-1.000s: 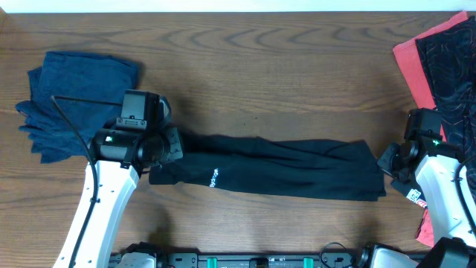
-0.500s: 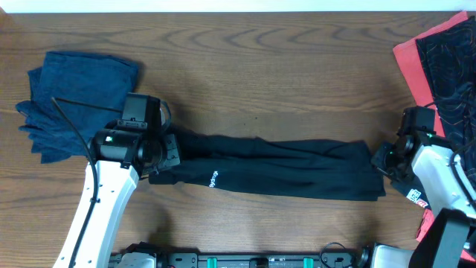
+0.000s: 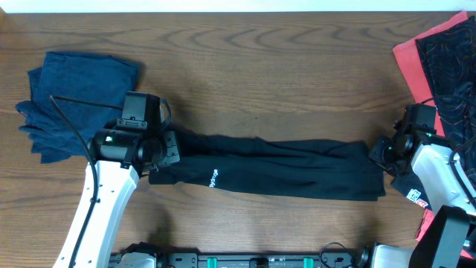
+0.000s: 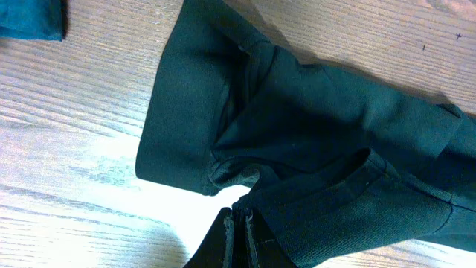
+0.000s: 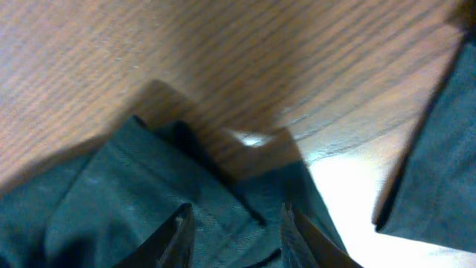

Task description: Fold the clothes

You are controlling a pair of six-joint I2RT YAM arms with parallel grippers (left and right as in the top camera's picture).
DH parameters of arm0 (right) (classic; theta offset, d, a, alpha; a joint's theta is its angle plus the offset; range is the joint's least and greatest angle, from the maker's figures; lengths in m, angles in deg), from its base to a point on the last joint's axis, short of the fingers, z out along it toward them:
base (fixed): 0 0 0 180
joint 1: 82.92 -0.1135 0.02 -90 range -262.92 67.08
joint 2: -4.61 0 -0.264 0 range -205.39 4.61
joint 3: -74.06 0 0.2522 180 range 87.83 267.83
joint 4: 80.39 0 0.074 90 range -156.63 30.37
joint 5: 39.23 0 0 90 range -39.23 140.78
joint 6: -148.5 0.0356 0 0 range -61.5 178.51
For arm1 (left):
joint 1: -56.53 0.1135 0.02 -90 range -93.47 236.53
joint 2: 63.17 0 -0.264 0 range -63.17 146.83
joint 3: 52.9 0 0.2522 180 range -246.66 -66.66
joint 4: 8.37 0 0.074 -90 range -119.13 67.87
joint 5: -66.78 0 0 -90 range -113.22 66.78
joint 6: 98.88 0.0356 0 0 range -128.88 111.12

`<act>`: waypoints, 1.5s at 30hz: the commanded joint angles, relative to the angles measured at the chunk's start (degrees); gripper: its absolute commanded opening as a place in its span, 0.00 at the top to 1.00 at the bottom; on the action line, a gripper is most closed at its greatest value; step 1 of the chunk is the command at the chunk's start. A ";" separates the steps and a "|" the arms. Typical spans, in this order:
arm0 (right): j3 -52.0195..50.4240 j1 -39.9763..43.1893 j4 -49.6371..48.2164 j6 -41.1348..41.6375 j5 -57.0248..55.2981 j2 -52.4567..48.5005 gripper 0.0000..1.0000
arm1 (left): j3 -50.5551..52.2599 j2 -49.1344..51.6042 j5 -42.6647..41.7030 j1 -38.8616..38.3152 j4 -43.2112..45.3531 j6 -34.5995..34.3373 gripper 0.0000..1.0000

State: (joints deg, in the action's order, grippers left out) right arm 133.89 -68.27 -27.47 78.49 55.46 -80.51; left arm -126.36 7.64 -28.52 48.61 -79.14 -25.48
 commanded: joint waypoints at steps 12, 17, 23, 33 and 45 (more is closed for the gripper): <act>-1.46 0.66 0.28 -1.01 3.26 -1.33 0.56 | -0.20 -0.39 1.68 0.13 0.52 -1.68 0.94; -2.91 0.66 -0.46 -1.60 3.26 -3.19 0.56 | -0.20 -0.39 1.70 0.13 0.52 -1.66 0.94; -3.10 0.68 -0.85 -1.86 3.26 -3.28 0.67 | -0.20 -0.39 1.70 0.13 0.52 -1.66 0.94; -2.64 0.72 -0.83 -1.84 2.84 -3.26 0.85 | -0.20 -0.39 1.70 0.13 0.52 -1.68 0.94; -0.72 0.83 0.70 -1.84 -0.37 -3.23 0.84 | -0.20 -0.39 1.68 0.13 0.52 -1.68 0.94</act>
State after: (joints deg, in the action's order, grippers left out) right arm 131.83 -68.25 -26.86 77.09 56.73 -83.59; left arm -126.36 7.64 -28.34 48.58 -78.66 -26.90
